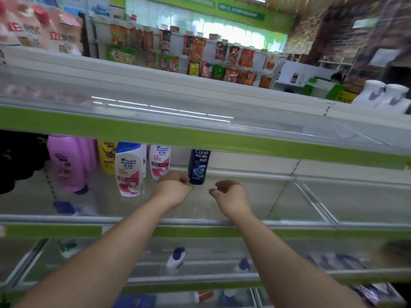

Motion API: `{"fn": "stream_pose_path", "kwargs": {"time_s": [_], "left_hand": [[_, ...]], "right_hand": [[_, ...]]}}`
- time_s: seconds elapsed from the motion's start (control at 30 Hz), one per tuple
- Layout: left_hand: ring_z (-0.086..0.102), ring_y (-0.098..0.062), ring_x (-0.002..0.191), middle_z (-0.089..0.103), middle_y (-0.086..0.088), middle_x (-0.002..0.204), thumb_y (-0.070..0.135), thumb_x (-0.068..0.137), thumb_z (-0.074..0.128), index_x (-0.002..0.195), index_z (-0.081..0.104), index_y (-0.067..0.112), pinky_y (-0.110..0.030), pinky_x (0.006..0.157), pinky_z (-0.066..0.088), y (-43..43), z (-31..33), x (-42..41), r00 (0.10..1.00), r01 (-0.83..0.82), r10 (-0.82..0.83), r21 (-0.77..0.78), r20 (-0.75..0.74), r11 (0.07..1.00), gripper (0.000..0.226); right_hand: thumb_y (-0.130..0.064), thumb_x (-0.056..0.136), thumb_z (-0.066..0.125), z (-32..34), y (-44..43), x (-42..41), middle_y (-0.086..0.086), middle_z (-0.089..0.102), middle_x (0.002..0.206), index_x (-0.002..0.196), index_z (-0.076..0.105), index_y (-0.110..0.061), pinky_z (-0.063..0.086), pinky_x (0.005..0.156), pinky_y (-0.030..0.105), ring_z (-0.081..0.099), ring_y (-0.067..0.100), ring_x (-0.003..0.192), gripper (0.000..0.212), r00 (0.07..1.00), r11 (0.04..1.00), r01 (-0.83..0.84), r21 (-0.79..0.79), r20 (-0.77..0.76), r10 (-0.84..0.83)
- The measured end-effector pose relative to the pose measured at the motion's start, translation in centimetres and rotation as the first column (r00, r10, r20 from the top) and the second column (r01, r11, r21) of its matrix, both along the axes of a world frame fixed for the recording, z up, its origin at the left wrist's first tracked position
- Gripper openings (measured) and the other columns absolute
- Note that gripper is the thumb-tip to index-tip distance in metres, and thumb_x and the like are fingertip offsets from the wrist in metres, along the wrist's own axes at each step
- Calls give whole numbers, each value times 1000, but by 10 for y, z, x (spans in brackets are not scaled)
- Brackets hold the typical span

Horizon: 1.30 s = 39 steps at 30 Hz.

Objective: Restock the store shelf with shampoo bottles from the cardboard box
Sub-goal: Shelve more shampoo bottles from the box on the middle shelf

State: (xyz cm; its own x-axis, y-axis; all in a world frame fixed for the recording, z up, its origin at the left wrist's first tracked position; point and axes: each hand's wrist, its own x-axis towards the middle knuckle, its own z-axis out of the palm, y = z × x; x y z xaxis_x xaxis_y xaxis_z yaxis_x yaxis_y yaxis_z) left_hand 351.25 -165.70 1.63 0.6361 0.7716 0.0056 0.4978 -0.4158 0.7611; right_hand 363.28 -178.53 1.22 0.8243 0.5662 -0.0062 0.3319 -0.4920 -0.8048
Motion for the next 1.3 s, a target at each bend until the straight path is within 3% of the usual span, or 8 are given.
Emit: {"fn": "stream_pose_path", "kwargs": {"time_s": [0.13, 0.33, 0.47, 0.7, 0.93, 1.03, 1.17, 1.3], "left_hand": [[61, -13, 99, 66, 9, 110, 39, 89, 66, 116, 66, 30, -29, 85, 47, -3, 5, -32, 995, 92, -91, 21, -51, 996, 28], [66, -9, 88, 72, 7, 93, 26, 85, 73, 101, 74, 22, -24, 85, 49, -61, 18, -80, 964, -21, 11, 35, 265, 999, 16], [63, -3, 77, 69, 9, 84, 22, 87, 70, 96, 71, 23, -15, 72, 48, -123, -9, -99, 948, -49, 44, 10, 316, 999, 9], [69, -23, 83, 68, 2, 74, 22, 79, 68, 86, 71, 24, -27, 76, 50, -233, -127, -115, 989, -126, 137, -156, 61, 980, 8], [66, -16, 88, 68, 4, 82, 16, 84, 71, 87, 68, 26, -24, 76, 49, -322, -217, -149, 962, -201, 128, -308, -240, 930, 11], [68, -19, 91, 69, 5, 82, 15, 83, 73, 80, 65, 29, -30, 86, 52, -340, -257, -154, 951, -223, 121, -360, -285, 906, 16], [63, -11, 88, 69, 6, 92, 18, 86, 68, 101, 72, 21, -20, 76, 44, -355, -320, -152, 933, -241, 99, -396, -347, 886, 16], [61, -10, 94, 66, 10, 94, 19, 89, 63, 108, 71, 24, -18, 76, 41, -366, -412, -138, 940, -210, 45, -471, -337, 857, 21]], "right_hand": [[-36, 88, 71, 10, -30, -17, 1, 71, 116, 121, 69, -17, 47, 95, 26, 64, 18, 110, 38, 999, 999, 19, -30, 47, -17], [-32, 86, 73, 7, -94, -46, -2, 74, 92, 106, 74, -19, 53, 81, 27, 68, 14, 88, 23, 995, 989, 72, 126, 56, -80], [-30, 84, 75, -28, -147, -59, -5, 74, 83, 98, 77, -19, 54, 80, 29, 69, 13, 82, 19, 993, 979, 102, 175, 39, -111], [-24, 86, 74, -126, -255, -74, 1, 74, 83, 96, 74, -17, 56, 76, 32, 70, 20, 83, 12, 984, 1000, -14, 18, -175, 17], [-29, 85, 75, -212, -334, -82, -1, 72, 83, 91, 71, -20, 54, 70, 30, 69, 18, 80, 11, 926, 979, -101, -177, -377, 27], [-28, 85, 75, -248, -349, -81, -5, 73, 85, 93, 72, -21, 51, 68, 26, 68, 12, 77, 10, 912, 973, -98, -211, -410, 3], [-24, 87, 72, -313, -360, -74, 1, 75, 94, 95, 73, -21, 55, 79, 33, 69, 20, 85, 8, 885, 958, -75, -278, -461, -65], [-18, 88, 70, -408, -367, -62, 5, 71, 102, 108, 73, -10, 45, 74, 25, 63, 17, 89, 21, 873, 947, -39, -319, -472, -124]]}}
